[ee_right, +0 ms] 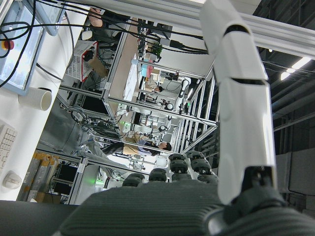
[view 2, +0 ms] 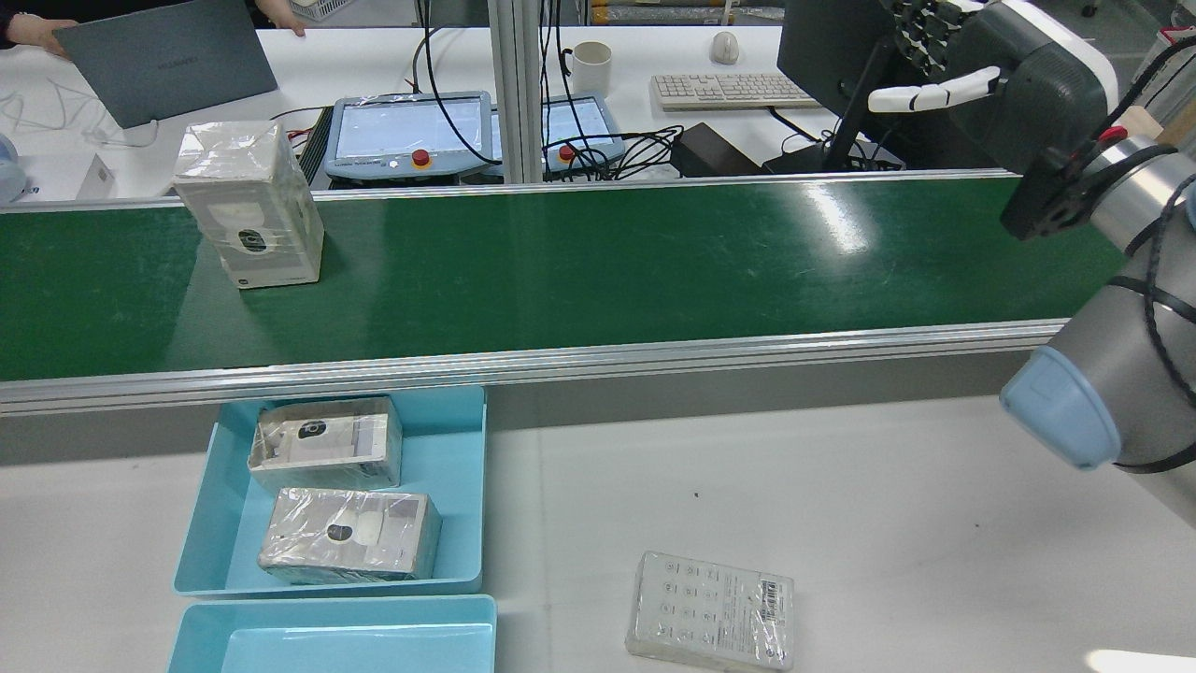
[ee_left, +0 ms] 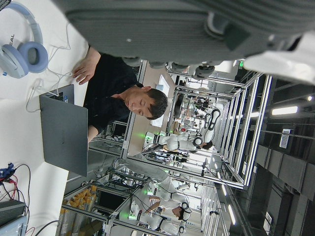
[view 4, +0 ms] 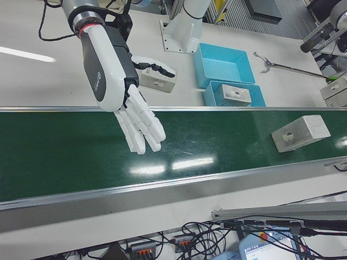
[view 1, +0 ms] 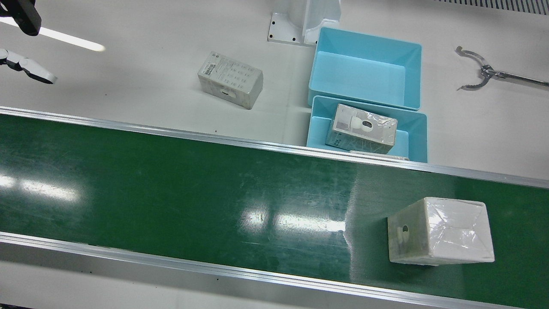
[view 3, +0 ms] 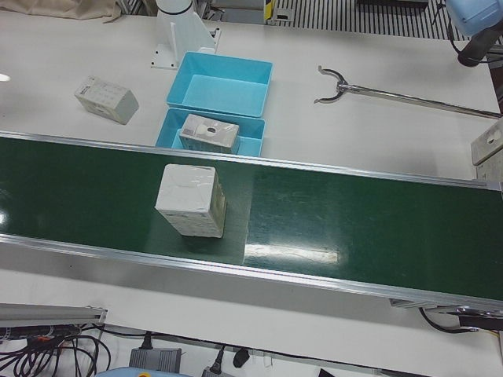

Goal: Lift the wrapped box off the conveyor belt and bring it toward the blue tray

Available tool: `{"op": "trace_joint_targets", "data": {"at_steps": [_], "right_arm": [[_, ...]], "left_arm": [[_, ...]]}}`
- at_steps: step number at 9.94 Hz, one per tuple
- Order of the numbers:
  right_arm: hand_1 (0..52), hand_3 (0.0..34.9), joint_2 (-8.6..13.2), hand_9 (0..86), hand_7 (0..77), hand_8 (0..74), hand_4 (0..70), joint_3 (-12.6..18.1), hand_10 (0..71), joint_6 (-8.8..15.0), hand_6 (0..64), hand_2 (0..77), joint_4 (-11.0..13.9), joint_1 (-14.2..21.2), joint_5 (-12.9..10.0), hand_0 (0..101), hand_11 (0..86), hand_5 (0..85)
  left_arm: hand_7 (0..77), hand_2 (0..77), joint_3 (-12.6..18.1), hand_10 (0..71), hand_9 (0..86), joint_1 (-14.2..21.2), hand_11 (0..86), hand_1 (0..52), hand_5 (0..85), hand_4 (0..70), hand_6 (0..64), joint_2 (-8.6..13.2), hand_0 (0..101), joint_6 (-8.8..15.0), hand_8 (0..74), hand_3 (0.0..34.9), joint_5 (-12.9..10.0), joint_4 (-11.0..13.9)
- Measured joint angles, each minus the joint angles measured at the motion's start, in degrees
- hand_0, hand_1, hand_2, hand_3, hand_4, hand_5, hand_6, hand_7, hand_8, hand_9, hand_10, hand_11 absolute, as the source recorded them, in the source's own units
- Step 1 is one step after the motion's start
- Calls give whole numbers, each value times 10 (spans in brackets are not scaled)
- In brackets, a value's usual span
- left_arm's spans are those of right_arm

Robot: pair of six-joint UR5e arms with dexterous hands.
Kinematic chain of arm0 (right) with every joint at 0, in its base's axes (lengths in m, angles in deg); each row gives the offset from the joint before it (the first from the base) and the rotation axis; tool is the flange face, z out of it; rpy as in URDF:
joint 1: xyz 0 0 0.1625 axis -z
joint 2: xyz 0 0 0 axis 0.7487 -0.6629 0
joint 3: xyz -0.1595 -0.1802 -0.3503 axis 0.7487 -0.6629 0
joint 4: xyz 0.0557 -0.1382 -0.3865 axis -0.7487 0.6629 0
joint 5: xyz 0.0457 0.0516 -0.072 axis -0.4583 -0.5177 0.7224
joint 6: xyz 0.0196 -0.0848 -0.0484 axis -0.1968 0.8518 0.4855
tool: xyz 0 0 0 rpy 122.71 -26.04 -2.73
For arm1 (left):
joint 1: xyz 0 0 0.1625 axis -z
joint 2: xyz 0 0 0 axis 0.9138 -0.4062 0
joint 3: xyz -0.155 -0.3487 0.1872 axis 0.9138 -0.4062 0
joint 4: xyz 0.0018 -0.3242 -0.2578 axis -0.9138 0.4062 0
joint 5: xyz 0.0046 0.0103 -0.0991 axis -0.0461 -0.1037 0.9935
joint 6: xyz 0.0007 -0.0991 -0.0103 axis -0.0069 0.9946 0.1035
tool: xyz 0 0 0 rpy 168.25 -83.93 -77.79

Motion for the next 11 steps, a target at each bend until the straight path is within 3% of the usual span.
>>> {"op": "trace_joint_targets", "data": {"at_steps": [3,4,5,8,11], "right_arm": [[191,0,8,16,0,16,98,-6,0,8,0,175,-2,27,0,495,27,5],[191,0,16,16,0,16,60,-8,0,11,0,164,-2,38,-2,500,27,5],[169,0,28,16,0,16,82,-12,0,15,0,158,-2,44,-3,500,22,5],[164,0,47,16,0,27,71,-21,0,19,0,147,0,50,-24,480,22,5],[207,0,54,16,5,27,71,-25,11,28,0,207,-1,77,-45,502,38,5]], "left_arm": [[0,11,0,0,0,0,0,0,11,0,0,0,0,0,0,0,0,0],[5,11,0,5,0,0,0,0,11,0,0,0,0,0,0,0,0,0],[5,11,0,5,0,0,0,0,11,0,0,0,0,0,0,0,0,0],[0,5,0,5,0,0,0,0,11,0,0,0,0,0,0,0,0,0],[0,11,0,5,0,0,0,0,11,0,0,0,0,0,0,0,0,0]]}}
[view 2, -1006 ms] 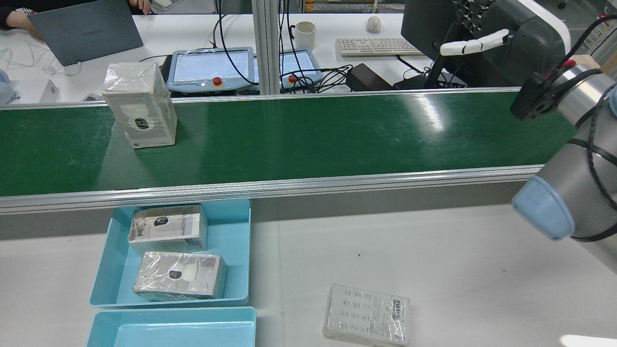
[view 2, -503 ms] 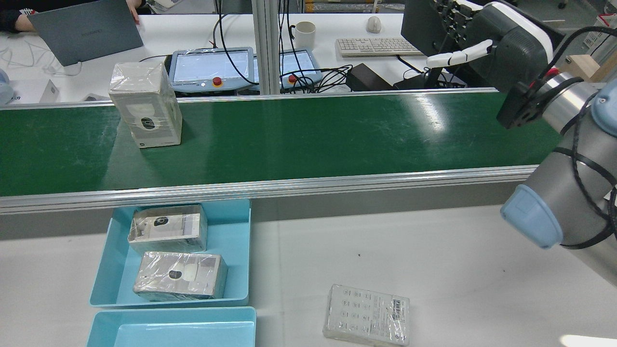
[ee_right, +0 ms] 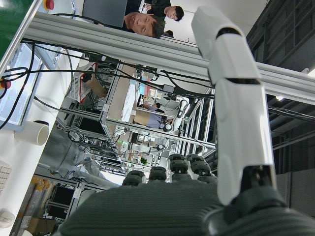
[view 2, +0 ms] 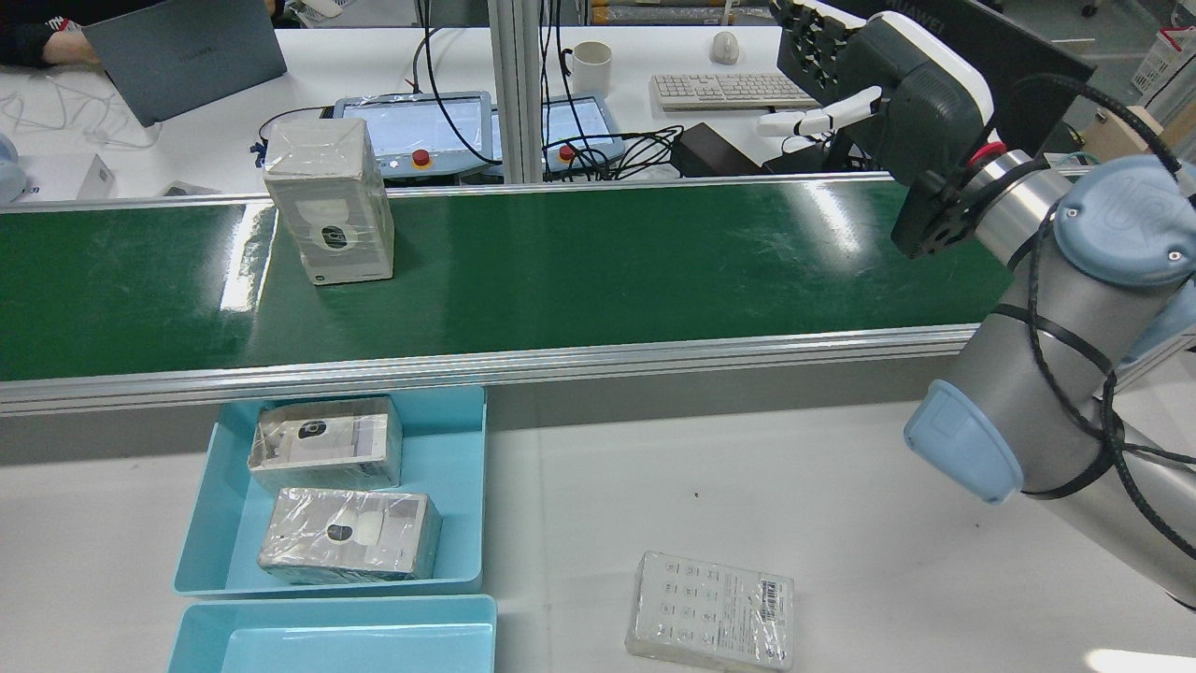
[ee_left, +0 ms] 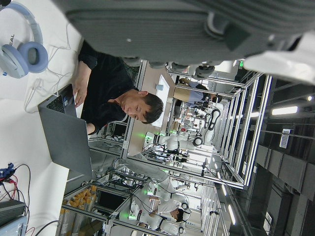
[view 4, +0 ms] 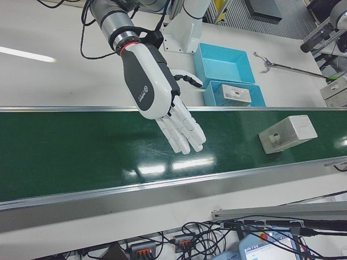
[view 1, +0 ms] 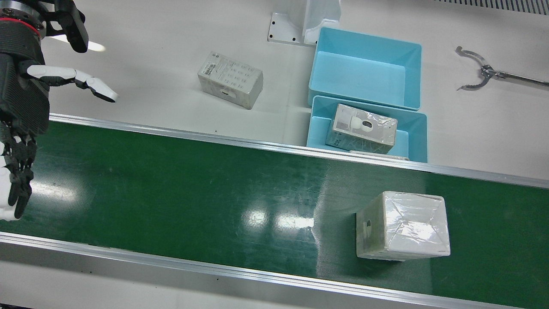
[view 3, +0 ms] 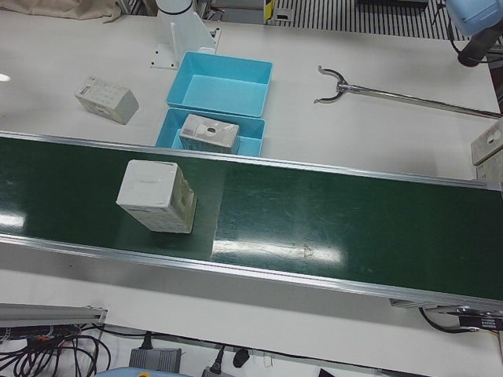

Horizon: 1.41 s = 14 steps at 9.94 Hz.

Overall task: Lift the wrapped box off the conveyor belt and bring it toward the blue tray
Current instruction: 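Lower the open right hand toward the belt ahead of the box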

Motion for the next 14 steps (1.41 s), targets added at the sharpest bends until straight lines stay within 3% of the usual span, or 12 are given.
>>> {"op": "trace_joint_targets", "data": {"at_steps": [5,6,8,10,11,12,13,14], "right_arm": [[218,0,12,16,0,27,82,-13,11,2,0,235,-2,24,-11,503,38,5],[245,0,11,16,0,27,93,-14,11,0,0,273,-3,27,-11,509,44,11],[229,0,11,16,0,27,87,-15,11,-2,0,278,-4,31,-11,509,44,11],[224,0,11,16,5,27,76,-15,27,-3,0,262,-3,36,-11,504,54,11],[185,0,10,16,0,27,71,-16,27,-3,0,251,-3,37,-11,503,54,11],[218,0,12,16,0,27,54,-21,11,-3,0,240,-6,39,-12,503,33,5],[218,0,18,16,0,27,54,-30,11,-2,0,240,-10,41,-12,503,33,5],[218,49,26,16,5,27,38,-43,11,-2,0,229,-15,44,-12,502,27,11]], "left_arm": [[0,5,0,5,0,0,0,0,11,0,0,0,0,0,0,0,0,0],[0,5,0,5,0,0,0,0,11,0,0,0,0,0,0,0,0,0],[0,5,0,0,0,0,0,0,11,0,0,0,0,0,0,0,0,0],[0,11,0,0,0,0,0,0,11,0,0,0,0,0,0,0,0,0],[0,5,0,0,0,0,0,0,11,0,0,0,0,0,0,0,0,0],[0,5,0,5,0,0,0,0,11,0,0,0,0,0,0,0,0,0],[0,5,0,0,0,0,0,0,11,0,0,0,0,0,0,0,0,0],[0,5,0,0,0,0,0,0,11,0,0,0,0,0,0,0,0,0]]}}
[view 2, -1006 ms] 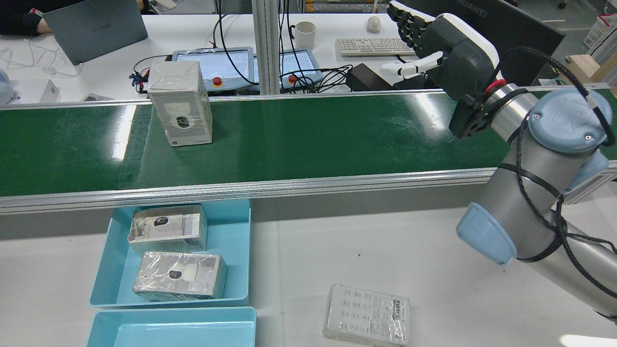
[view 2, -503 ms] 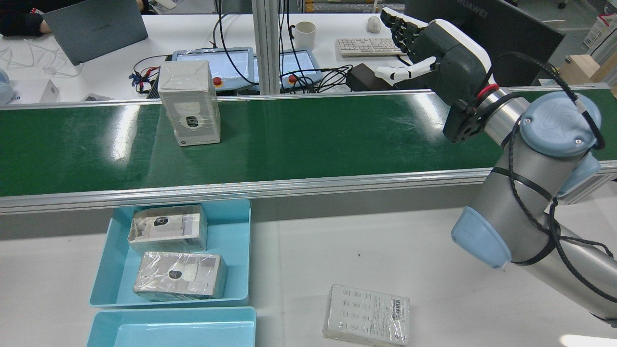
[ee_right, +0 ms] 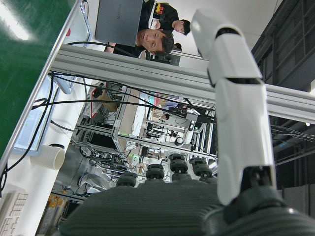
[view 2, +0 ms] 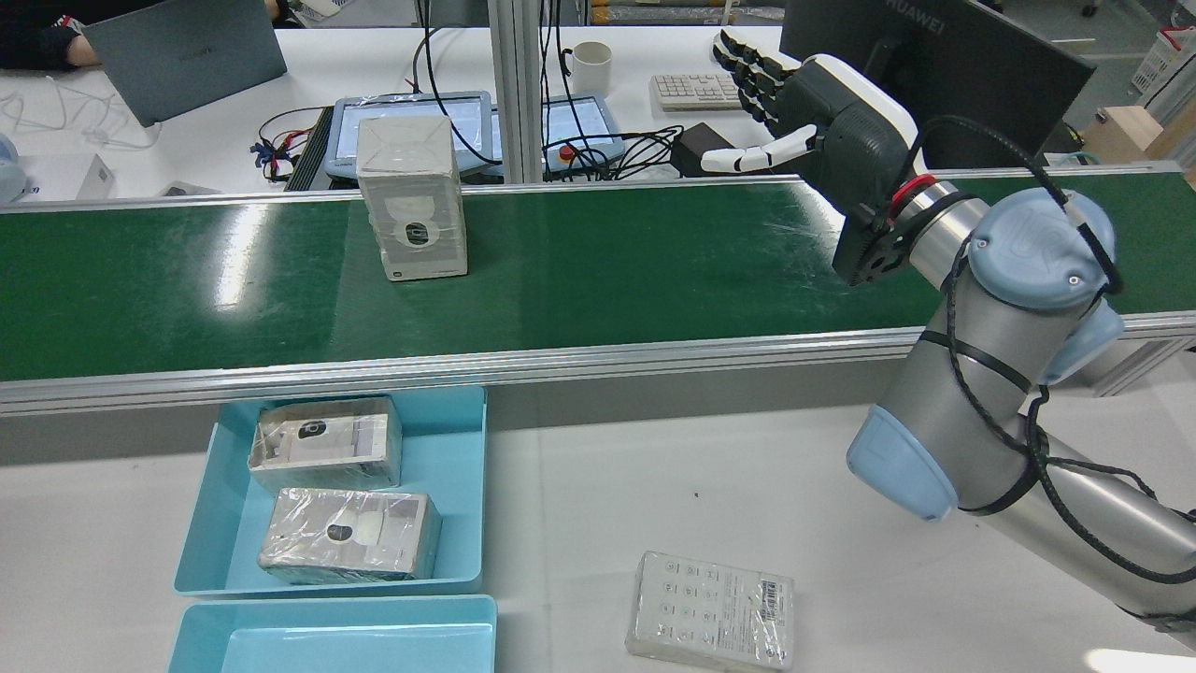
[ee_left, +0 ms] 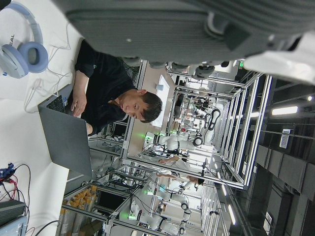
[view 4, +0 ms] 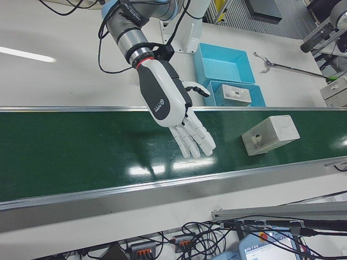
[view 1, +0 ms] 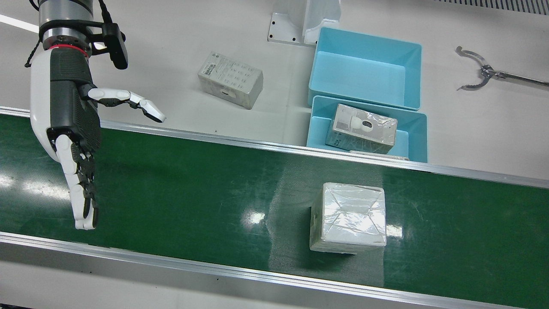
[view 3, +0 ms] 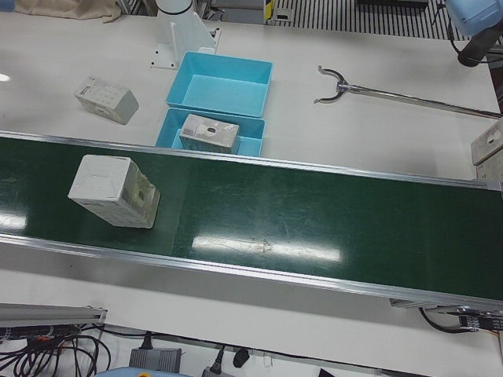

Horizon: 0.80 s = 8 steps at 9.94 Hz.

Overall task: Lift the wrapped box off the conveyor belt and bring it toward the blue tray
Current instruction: 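Lower the open right hand toward the belt ahead of the box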

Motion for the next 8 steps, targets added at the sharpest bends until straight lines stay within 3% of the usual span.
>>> {"op": "trace_joint_targets", "data": {"at_steps": [3,4,5,6,8], "right_arm": [[196,28,8,16,0,44,38,-56,11,2,0,218,-32,21,0,503,38,11],[191,12,10,16,0,38,71,-70,16,2,0,175,-47,25,0,503,38,44],[191,12,13,16,0,38,71,-80,16,3,0,175,-56,28,0,503,38,44],[153,2,18,16,0,33,60,-87,5,3,0,120,-62,30,0,481,27,27],[153,2,28,16,0,33,60,-93,5,4,0,120,-66,33,0,480,27,22]], "left_arm": [[5,5,0,0,0,0,0,0,11,0,0,0,0,0,0,0,0,0],[5,5,0,0,0,0,0,0,11,0,0,0,0,0,0,0,0,0],[0,11,0,0,0,0,0,0,11,0,0,0,0,0,0,0,0,0],[0,11,0,0,0,0,0,0,11,0,0,0,0,0,0,0,0,0],[5,5,0,0,0,0,0,0,11,0,0,0,0,0,0,0,0,0]]}}
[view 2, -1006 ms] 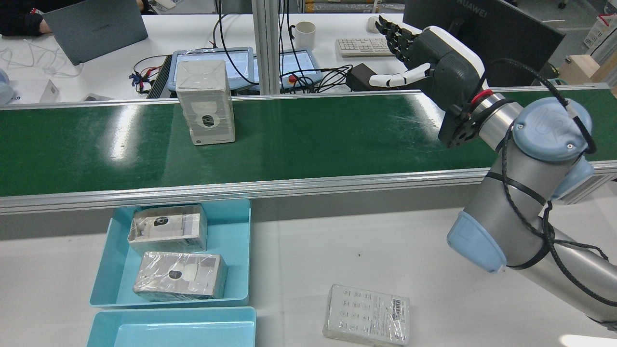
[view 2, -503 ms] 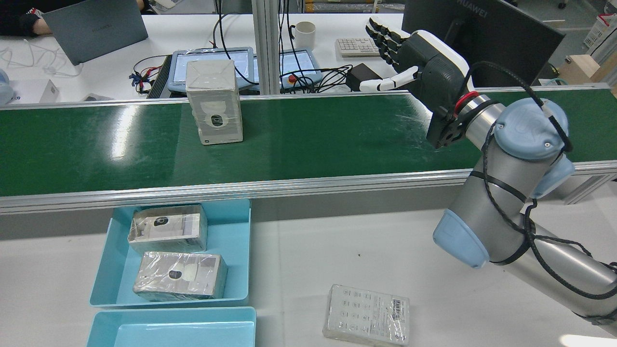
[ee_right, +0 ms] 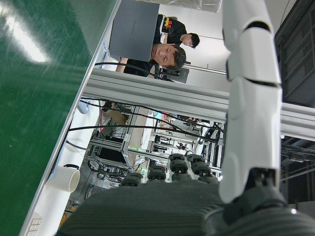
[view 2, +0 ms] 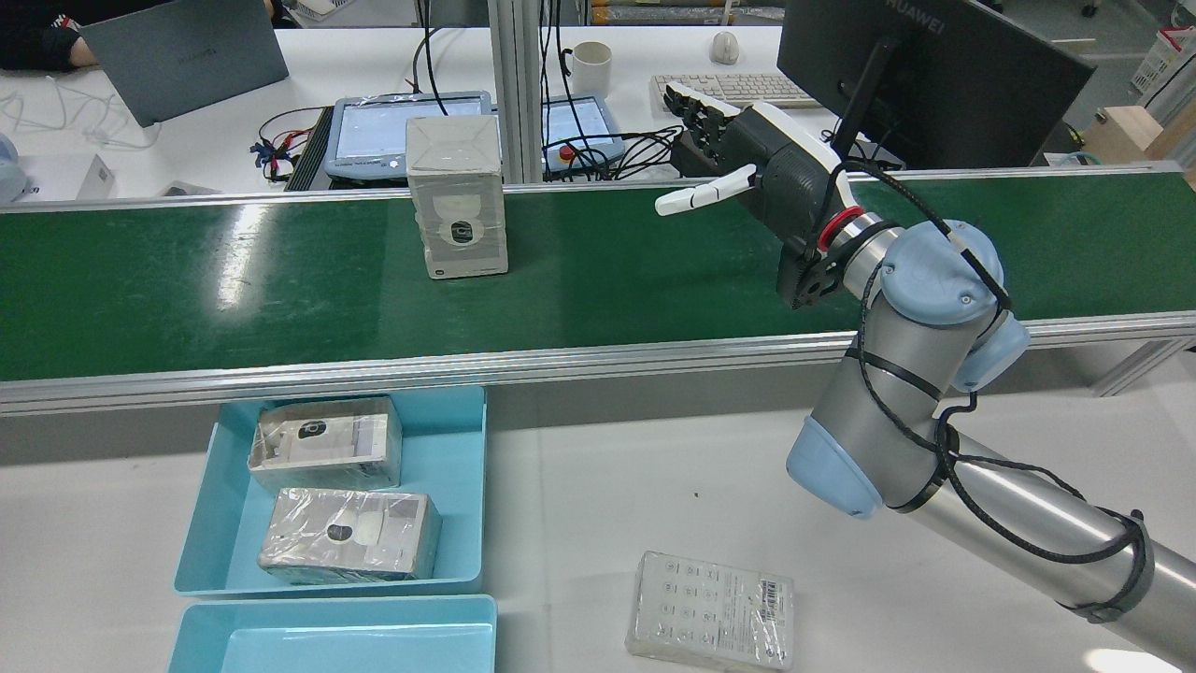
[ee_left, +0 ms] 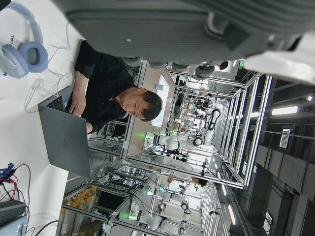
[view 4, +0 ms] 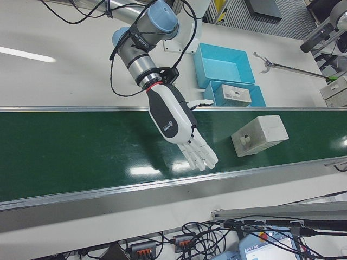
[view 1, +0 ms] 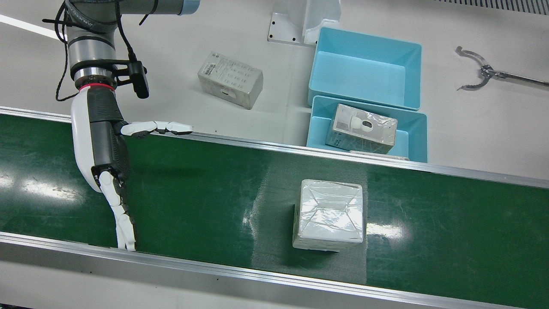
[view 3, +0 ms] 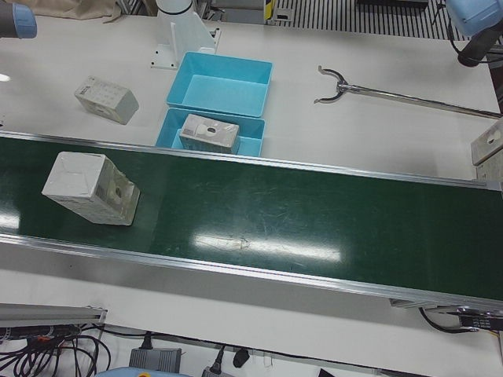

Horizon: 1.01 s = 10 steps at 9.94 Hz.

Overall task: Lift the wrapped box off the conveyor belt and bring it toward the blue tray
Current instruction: 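Lower the open right hand toward the belt ahead of the box, then move the right hand against the side of the white wrapped box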

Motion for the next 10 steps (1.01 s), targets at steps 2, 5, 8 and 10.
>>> {"op": "trace_joint_targets", "data": {"at_steps": [2,5,8,10], "right_arm": [[164,2,11,16,0,33,60,-15,5,2,0,125,-7,2,0,479,27,22],[147,2,30,16,5,16,65,-39,27,2,0,131,-18,3,0,479,38,16],[164,3,39,16,0,16,76,-53,16,2,0,142,-22,14,-6,481,38,22],[120,3,38,16,5,22,76,-54,16,3,0,109,-22,29,-18,481,38,33]], "left_arm": [[0,5,0,0,0,0,0,0,11,0,0,0,0,0,0,0,0,0],[0,11,0,5,0,0,0,0,11,0,0,0,0,0,0,0,0,0],[0,11,0,0,0,0,0,0,11,0,0,0,0,0,0,0,0,0],[0,5,0,5,0,0,0,0,11,0,0,0,0,0,0,0,0,0]]}}
